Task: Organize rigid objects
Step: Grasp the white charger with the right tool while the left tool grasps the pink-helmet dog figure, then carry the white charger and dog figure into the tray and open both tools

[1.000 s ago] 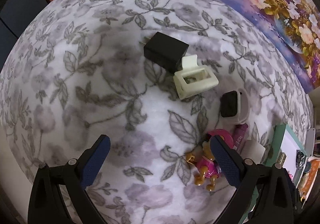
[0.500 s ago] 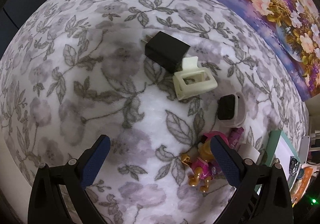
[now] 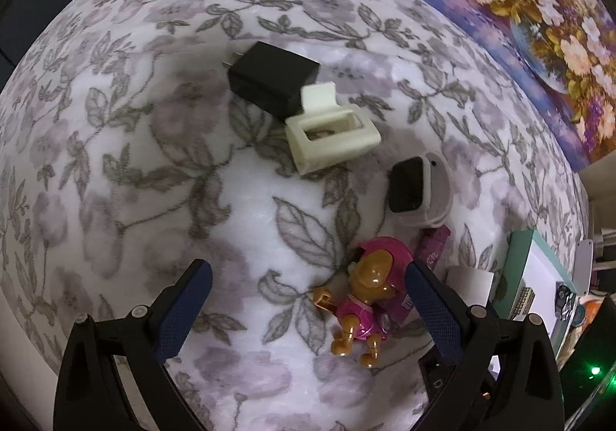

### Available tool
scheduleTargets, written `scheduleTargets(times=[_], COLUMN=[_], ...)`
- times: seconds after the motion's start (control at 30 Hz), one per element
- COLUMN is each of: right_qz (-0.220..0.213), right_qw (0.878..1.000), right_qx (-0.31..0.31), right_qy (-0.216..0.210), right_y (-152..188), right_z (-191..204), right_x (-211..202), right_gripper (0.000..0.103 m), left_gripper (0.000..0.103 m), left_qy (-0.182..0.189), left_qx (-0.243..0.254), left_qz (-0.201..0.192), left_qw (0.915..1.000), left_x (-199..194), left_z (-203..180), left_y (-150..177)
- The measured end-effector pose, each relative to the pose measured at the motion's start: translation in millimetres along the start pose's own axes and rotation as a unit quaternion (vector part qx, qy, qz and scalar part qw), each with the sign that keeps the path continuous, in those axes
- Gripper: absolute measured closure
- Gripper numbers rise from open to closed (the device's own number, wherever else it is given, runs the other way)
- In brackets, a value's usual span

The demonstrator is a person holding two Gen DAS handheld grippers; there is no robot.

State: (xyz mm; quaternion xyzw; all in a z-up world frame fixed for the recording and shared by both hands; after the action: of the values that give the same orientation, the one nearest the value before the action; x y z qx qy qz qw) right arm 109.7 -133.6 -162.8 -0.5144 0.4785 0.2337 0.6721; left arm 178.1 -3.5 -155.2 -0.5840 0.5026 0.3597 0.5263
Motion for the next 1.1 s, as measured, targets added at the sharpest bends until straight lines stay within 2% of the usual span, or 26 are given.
scheduleTargets(times=[0.13, 0.33, 0.4, 0.47, 0.6, 0.7, 0.77, 1.03, 1.07, 1.1], right_qz=[0.001, 0.004, 0.004, 0.004, 0.005, 0.005, 0.005, 0.005, 0.005, 0.005], right_qw=[1.000, 1.000, 1.000, 1.000, 1.000, 1.000, 1.000, 1.000, 1.000, 1.000], right_qx=[0.011, 0.015, 0.012, 0.009, 0.007, 0.007, 0.007, 0.010, 0.012, 0.013], right_qy=[-0.006, -0.015, -0.015, -0.016, -0.017, -0.017, -0.017, -0.019, -0.021, -0.024], right_y=[-0.5, -0.9, -0.8, -0.3, 0.6, 0.9, 0.8, 0.3, 0.2, 0.2], right_z=[-8.4, -12.7, -12.8, -12.6, -12.2, -12.1, -11.8, -10.6, -10.3, -10.0], right_x=[-1.6, -2.2, -2.2, -2.9, -4.1, -4.5, -4.5, -4.8, -5.2, -5.4], right_gripper=[0.057, 0.057, 0.057, 0.057, 0.057, 0.057, 0.057, 0.057, 0.058, 0.058], left_gripper=[0.003, 0.006, 0.010, 0.020, 0.027, 0.042, 0.058, 0.059, 0.064, 0.064], left_qy=[-0.001, -0.002, -0.007, -0.010, -0.009, -0.021, -0.033, -0.008, -0.006, -0.005], left_qx=[0.016, 0.040, 0.051, 0.057, 0.055, 0.056, 0.059, 0.033, 0.032, 0.031], left_qz=[-0.001, 0.006, 0.009, 0.014, 0.013, 0.004, -0.001, -0.016, -0.020, -0.025], left_qw=[0.9999, 0.9992, 0.9986, 0.9982, 0.9984, 0.9982, 0.9977, 0.9993, 0.9993, 0.9992], left_x=[4.0, 12.6, 16.8, 21.5, 27.8, 26.2, 25.4, 14.5, 11.9, 8.1], left_z=[-10.2, -24.5, -28.6, -30.6, -33.1, -30.0, -25.4, -14.0, -10.3, -10.7], left_y=[3.0, 8.3, 9.8, 13.7, 15.4, 14.4, 12.7, 4.0, 2.1, -1.4])
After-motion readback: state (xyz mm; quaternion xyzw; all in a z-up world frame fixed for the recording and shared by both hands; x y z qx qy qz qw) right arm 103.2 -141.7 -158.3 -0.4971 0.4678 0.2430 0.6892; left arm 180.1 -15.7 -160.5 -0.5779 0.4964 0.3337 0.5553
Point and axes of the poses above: each gripper's, at about its wrist camera, not at the fingertips, and x roughly the way its jaws point, z to its left, y to its underside, the point moved 6 cm from there along x, roughly the way its jaws point, and after that the axes turned 5 degrees about -z, right-handed, at the moved point
